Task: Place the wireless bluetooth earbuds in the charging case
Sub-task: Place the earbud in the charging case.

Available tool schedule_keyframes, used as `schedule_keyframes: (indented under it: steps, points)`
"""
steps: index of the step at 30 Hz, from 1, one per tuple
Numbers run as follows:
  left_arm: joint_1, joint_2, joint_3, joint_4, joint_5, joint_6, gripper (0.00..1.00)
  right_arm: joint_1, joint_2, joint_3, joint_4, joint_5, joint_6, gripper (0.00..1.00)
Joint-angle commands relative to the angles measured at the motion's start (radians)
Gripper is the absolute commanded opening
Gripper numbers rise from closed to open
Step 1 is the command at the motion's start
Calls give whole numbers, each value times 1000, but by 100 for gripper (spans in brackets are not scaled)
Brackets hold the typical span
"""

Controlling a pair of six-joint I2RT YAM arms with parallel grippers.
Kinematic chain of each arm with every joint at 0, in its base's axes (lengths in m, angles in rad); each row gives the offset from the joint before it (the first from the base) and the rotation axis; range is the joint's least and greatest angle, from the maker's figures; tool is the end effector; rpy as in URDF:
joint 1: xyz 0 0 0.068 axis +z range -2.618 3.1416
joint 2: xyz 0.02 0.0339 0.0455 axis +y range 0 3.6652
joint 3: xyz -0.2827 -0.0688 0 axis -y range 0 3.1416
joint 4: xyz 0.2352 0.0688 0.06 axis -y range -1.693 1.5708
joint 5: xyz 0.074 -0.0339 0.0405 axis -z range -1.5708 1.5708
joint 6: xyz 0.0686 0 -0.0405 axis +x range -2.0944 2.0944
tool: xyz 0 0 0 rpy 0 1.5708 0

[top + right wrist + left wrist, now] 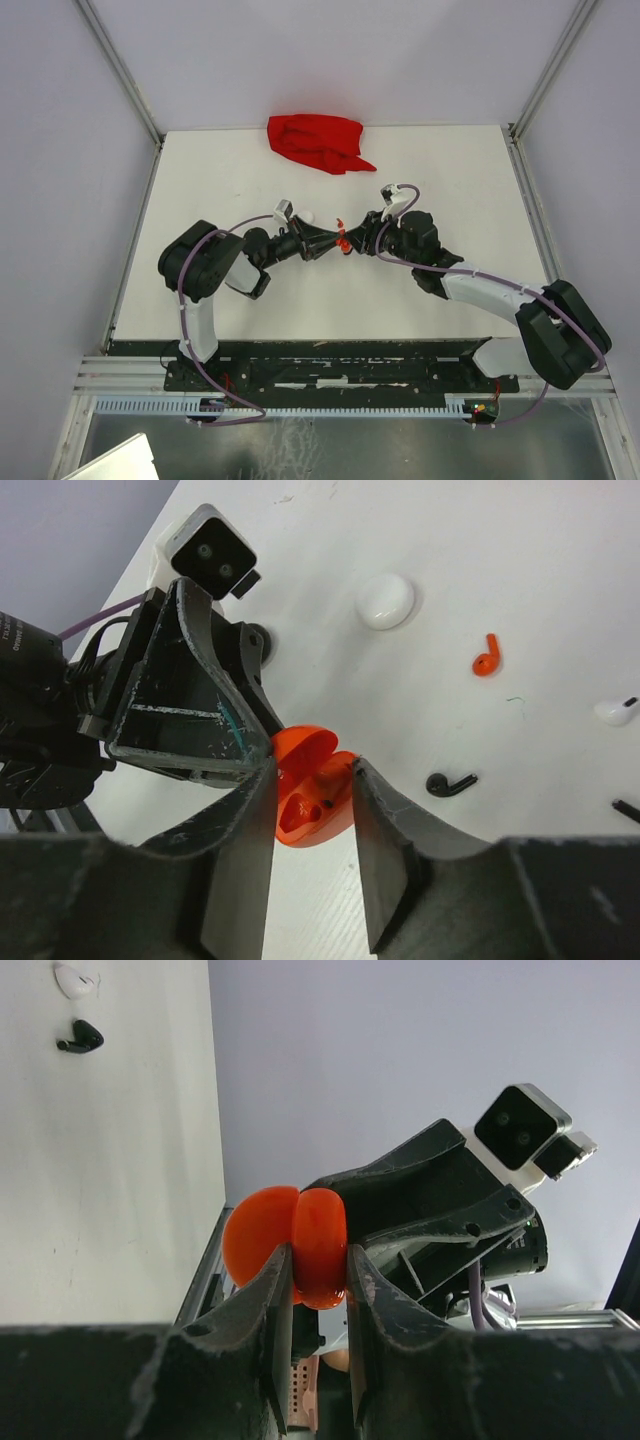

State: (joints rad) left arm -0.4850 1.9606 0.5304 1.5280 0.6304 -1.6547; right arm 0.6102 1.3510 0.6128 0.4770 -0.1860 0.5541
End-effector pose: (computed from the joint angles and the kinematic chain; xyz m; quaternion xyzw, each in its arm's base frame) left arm 0.2895 -0.1983 0.1632 -0.1611 0.6593 -0.7178 0.1556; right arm 0.2462 0.1877 0.2390 -0.0787 0.7878 0.3949 0.4660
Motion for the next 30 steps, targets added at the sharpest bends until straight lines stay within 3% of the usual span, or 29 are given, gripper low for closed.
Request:
schedule_keyframes:
  steps: [1,7,11,18,24,30]
  points:
    - [-6,-44,23,201,8,42,3,3,-57,24,-20,48,-40,50]
    - [0,-18,26,202,-8,37,3,2,-157,64,-111,118,-106,59]
    - [47,-25,-6,202,-24,33,3,-1,-178,142,-298,307,-140,68]
    - [184,-135,-134,202,-46,45,3,-3,88,422,-643,393,-221,71]
    - [230,-173,-175,201,-34,38,3,3,361,645,-778,394,-275,70]
    - [250,-179,-182,201,-21,36,3,11,519,737,-791,463,-290,69]
